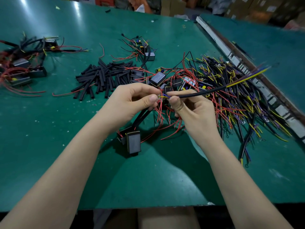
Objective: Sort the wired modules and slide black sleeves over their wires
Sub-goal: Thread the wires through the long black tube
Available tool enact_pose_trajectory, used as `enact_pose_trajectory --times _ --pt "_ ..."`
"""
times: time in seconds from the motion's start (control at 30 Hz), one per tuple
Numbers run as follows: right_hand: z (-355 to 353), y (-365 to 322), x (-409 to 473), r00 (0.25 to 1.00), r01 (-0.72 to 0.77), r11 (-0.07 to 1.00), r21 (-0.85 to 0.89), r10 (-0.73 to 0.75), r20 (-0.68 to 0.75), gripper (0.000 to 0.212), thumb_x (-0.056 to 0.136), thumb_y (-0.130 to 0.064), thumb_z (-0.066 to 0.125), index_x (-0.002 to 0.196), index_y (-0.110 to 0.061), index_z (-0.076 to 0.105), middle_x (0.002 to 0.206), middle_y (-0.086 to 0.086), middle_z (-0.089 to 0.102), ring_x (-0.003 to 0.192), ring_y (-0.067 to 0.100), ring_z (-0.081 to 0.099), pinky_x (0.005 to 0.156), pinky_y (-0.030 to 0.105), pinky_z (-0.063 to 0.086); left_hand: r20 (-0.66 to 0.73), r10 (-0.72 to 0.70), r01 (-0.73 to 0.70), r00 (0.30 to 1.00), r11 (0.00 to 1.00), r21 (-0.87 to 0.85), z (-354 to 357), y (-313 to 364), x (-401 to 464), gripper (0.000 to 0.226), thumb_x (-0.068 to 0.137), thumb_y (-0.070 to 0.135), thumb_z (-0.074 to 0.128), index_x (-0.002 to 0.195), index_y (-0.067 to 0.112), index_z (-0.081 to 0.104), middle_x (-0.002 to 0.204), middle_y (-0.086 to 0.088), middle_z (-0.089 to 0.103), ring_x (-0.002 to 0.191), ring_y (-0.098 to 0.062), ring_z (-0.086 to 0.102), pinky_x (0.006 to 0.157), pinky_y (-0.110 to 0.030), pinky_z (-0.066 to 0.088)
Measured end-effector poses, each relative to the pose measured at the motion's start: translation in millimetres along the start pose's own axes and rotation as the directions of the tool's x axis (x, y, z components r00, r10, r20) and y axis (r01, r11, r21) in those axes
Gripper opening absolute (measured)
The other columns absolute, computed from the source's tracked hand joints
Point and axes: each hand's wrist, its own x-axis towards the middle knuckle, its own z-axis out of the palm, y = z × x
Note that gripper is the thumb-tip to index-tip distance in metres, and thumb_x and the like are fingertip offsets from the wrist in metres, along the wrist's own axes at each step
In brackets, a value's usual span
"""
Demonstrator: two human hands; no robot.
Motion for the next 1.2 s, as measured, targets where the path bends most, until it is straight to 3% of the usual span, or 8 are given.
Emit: enact_pose_trajectory --times 0.13,0.37,0.47,0.7,0.9,1.0,1.1,1.2 --pt "3.2 1.3 -1.6 0.999 -0.049 0.998 0.045 0.049 0.009 0.013 0.079 -0.033 0.066 0.089 -0.028 0.071 0.071 -0.005 0.064 0.062 0.006 0.050 0.060 0.029 0.042 -0.016 0.007 -0.008 1.000 0.999 -0.048 1.9 -1.1 0.8 0.020 0.076 0.023 0.061 0.096 0.019 0.065 0.067 0.009 0.069 0.065 -0.004 0.060 0.069 -0.012 0.049" --pt "3.9 6.0 -1.5 0.999 -0.053 0.997 0.063 0.053 -0.001 0.012 0.081 -0.036 0.065 0.090 -0.032 0.073 0.072 -0.009 0.065 0.063 0.006 0.050 0.058 0.024 0.042 -0.028 0.028 -0.030 0.999 0.997 -0.070 3.6 -2.9 1.9 0.023 0.076 0.022 0.062 0.100 0.018 0.064 0.066 0.012 0.068 0.064 0.001 0.061 0.068 -0.012 0.047" --pt "5.0 8.0 -1.6 0.999 -0.037 0.997 0.062 0.038 -0.012 0.011 0.081 -0.032 0.068 0.091 -0.031 0.072 0.076 -0.012 0.069 0.061 -0.001 0.054 0.057 0.016 0.043 -0.025 0.035 -0.037 0.999 0.997 -0.071 3.3 -2.9 2.0 0.025 0.076 0.021 0.063 0.101 0.018 0.064 0.067 0.012 0.069 0.065 0.002 0.061 0.067 -0.011 0.047" --pt "1.9 13.0 0.6 0.995 -0.004 1.000 0.013 0.005 -0.097 0.008 0.088 -0.026 0.067 0.091 -0.030 0.072 0.063 -0.013 0.061 0.051 0.003 0.047 0.054 0.015 0.041 -0.029 0.033 -0.037 0.999 0.991 -0.125 2.4 -2.4 2.1 0.024 0.076 0.019 0.062 0.100 0.019 0.064 0.067 0.010 0.069 0.065 0.001 0.061 0.069 -0.012 0.048" --pt "7.8 12.1 -2.6 0.998 0.054 0.998 0.027 -0.055 0.021 0.013 0.083 -0.018 0.067 0.096 -0.020 0.069 0.094 0.001 0.070 0.083 0.003 0.064 0.077 0.018 0.046 -0.014 0.009 -0.010 1.000 0.996 -0.089 6.0 -3.8 1.4 0.024 0.075 0.023 0.064 0.100 0.020 0.066 0.073 0.007 0.070 0.066 -0.003 0.061 0.071 -0.014 0.050" --pt "8.5 11.8 -3.1 0.999 0.050 0.996 0.077 -0.050 -0.006 0.011 0.083 -0.012 0.068 0.094 -0.014 0.069 0.086 0.002 0.070 0.075 0.005 0.063 0.070 0.017 0.047 -0.062 -0.010 0.004 0.998 0.995 -0.098 8.7 -5.0 1.7 0.019 0.074 0.024 0.066 0.092 0.016 0.068 0.079 0.000 0.071 0.068 -0.007 0.063 0.072 -0.018 0.053" --pt "9.1 12.8 -4.2 0.999 0.042 0.995 0.096 -0.042 -0.003 0.008 0.082 -0.017 0.068 0.090 -0.018 0.069 0.071 -0.009 0.066 0.058 0.002 0.053 0.056 0.017 0.043 -0.075 -0.021 0.013 0.997 0.995 -0.096 8.5 -5.2 1.4 0.016 0.074 0.025 0.067 0.087 0.016 0.069 0.074 0.003 0.072 0.067 -0.006 0.064 0.070 -0.018 0.053" --pt "11.8 12.6 -5.3 0.998 0.063 0.994 0.093 -0.062 -0.014 0.007 0.081 -0.020 0.069 0.087 -0.019 0.065 0.068 -0.012 0.066 0.055 0.001 0.054 0.055 0.016 0.043 -0.078 -0.037 0.030 0.996 0.996 -0.087 10.8 -6.0 1.7 0.009 0.078 0.019 0.069 0.084 0.013 0.068 0.069 0.003 0.070 0.065 -0.008 0.062 0.071 -0.021 0.053"
